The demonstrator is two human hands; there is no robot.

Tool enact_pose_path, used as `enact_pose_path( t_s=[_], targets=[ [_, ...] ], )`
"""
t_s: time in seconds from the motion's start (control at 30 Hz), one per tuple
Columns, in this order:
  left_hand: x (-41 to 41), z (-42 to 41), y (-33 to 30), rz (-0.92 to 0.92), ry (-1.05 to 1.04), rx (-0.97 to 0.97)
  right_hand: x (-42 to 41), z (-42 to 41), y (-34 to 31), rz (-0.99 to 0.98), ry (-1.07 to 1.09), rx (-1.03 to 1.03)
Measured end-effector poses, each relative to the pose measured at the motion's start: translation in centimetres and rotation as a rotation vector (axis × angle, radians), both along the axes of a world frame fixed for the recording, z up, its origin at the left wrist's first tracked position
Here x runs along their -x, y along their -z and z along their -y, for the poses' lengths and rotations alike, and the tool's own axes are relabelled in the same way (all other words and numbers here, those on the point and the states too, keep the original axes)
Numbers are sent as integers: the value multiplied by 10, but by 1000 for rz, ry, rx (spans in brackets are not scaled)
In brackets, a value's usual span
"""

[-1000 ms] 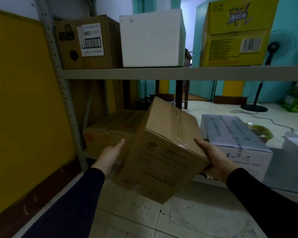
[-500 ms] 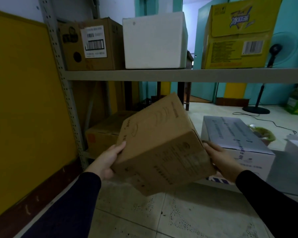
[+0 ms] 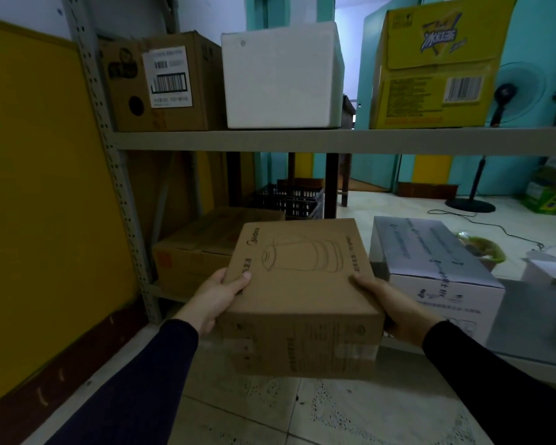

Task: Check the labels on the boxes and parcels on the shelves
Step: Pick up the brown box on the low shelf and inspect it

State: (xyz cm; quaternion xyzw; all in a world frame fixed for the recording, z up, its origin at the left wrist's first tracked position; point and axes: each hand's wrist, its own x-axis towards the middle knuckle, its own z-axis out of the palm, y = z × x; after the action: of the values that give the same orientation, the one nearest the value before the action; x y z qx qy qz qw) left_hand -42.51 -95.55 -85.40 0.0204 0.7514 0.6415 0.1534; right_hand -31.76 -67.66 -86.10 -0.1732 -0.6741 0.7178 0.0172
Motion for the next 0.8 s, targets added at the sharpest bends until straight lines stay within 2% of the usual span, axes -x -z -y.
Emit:
enact_pose_path(
  t_s=[0.13, 0.23, 0.33, 0.4, 0.47, 0.57, 0.6, 0.67, 0.8],
  targets=[
    [8, 11, -6, 33, -121, -68, -3, -7, -3, -31, 89, 123],
    [16, 30, 5, 111, -154, -5, -5, -12, -2, -68, 142, 242],
    [14, 36, 8, 246, -65, -230, -4, -13, -1, -102, 131, 313],
    [20, 36, 10, 267, -62, -404, -1, -10, 2, -76, 138, 221],
    [26, 31, 6, 246, -113, -461, 5, -12, 7, -30, 179, 17],
    [27, 15, -8, 169, -163, -359, 12, -12, 10, -89, 209, -345],
    [27, 7, -12, 145, -165, -306, 14, -5, 7, -138, 220, -374],
    [26, -11, -18, 91, -168, -217, 18, 10, 0, -195, 223, -308],
    [35, -43, -14, 5, -125, -143, 29, 39, -12, -152, 109, -62]
  ],
)
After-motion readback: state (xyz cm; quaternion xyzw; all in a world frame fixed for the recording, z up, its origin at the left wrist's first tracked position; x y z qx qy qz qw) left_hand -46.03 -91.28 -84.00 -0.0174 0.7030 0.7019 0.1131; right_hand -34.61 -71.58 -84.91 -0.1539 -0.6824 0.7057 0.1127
